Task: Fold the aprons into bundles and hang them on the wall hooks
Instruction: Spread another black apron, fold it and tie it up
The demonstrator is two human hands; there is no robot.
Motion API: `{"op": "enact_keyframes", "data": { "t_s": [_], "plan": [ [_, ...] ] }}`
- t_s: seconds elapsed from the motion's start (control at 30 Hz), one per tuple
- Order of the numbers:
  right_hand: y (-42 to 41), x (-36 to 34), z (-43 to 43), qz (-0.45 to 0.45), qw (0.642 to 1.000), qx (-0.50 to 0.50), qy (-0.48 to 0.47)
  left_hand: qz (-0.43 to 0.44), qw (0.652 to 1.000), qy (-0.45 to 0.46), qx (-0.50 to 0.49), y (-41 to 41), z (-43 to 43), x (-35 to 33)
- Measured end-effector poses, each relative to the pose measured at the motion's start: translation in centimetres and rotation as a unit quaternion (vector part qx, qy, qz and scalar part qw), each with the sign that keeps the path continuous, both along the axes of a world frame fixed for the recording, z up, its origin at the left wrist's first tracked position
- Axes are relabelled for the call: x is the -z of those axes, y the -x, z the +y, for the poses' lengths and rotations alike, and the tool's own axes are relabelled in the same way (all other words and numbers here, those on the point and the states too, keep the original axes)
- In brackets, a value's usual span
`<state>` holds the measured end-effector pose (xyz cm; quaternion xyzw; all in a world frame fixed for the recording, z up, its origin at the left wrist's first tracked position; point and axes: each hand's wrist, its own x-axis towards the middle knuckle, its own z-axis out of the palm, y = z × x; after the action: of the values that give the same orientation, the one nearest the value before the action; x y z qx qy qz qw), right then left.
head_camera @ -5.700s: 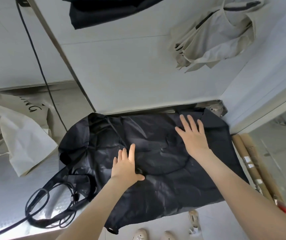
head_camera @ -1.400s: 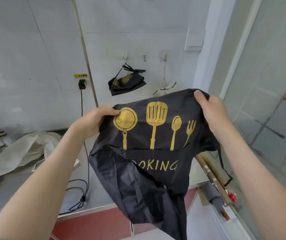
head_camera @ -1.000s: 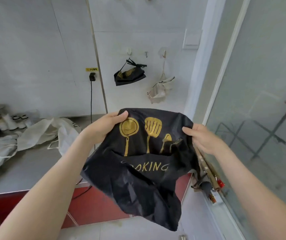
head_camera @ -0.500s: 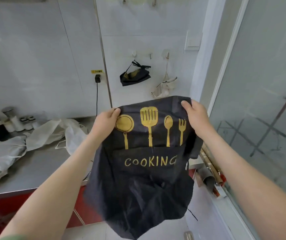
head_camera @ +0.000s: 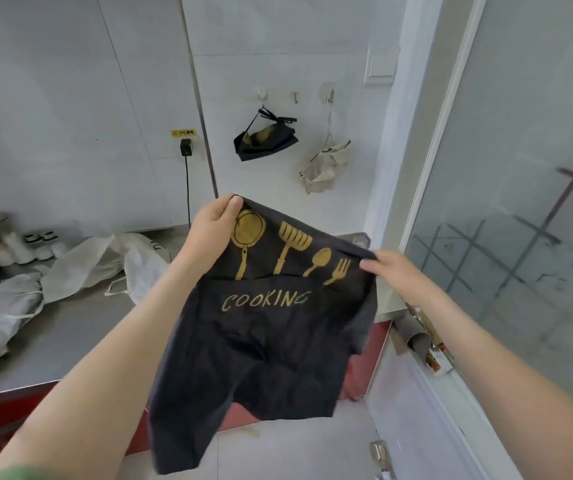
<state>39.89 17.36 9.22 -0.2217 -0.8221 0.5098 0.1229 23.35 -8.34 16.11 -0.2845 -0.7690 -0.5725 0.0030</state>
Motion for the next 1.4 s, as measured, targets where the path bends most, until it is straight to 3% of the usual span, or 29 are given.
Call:
{"op": "enact_keyframes", "data": {
  "t_s": [0.07,0.13,0.17,0.27,0.43,0.57,0.7,0.8,0.87,0.97,1.1,1.23,1.3,1.4],
  "plan": [
    [0.7,0.1,-0.2,0.079,0.994,0.071,0.026,0.021,0.997,0.074,0.006,0.4,-0.1,0.7],
    [1.5,0.5,-0.5,0.051,0.996,0.072,-0.018,0.052,0.965,0.257,0.028,0.8,-0.1,2.7],
    [1.6,1.2,-0.5,0.035,0.997,0.069,-0.031,0.067,0.951,0.303,0.009,1.2,-0.4,3.9],
    [1.7,1.8,0.1,0.09,0.989,0.116,-0.007,0.067,0.964,0.243,-0.08,2.1,-1.2,5.4],
    [2.0,0.4,0.9,0.097,0.989,0.107,-0.027,0.09,0.964,0.235,-0.09,2.8,-0.7,5.6],
    [1.6,-2.1,0.3,0.102,0.993,0.031,-0.044,0.097,0.939,0.32,-0.083,3.8,-0.6,5.4],
    [2.7,-4.8,-2.7,0.029,0.985,-0.121,-0.119,0.175,0.931,0.298,0.116,2.2,2.4,3.6],
    [3.7,-5.7,-4.7,-0.026,0.956,-0.208,-0.207,0.202,0.901,0.278,0.266,0.4,5.6,2.9],
    [3.7,-6.0,-5.1,-0.02,0.947,-0.234,-0.219,0.11,0.881,0.298,0.351,-0.3,6.8,3.0],
    [3.2,-6.3,-4.6,-0.005,0.96,-0.227,-0.165,-0.083,0.855,0.286,0.425,-0.7,6.9,3.4],
    [2.4,-4.9,-1.6,-0.077,0.965,-0.211,-0.135,-0.075,0.901,0.237,0.354,0.1,7.2,3.7],
    [1.6,-0.2,1.5,-0.208,0.941,-0.147,-0.224,-0.038,0.946,0.197,0.255,1.0,7.2,2.5],
    [1.4,1.7,2.7,-0.233,0.945,-0.07,-0.218,0.031,0.942,0.243,0.231,1.8,6.8,2.2],
    [2.5,2.5,3.7,-0.23,0.951,0.0,-0.207,0.106,0.908,0.333,0.23,3.1,5.9,2.3]
  ]
}}
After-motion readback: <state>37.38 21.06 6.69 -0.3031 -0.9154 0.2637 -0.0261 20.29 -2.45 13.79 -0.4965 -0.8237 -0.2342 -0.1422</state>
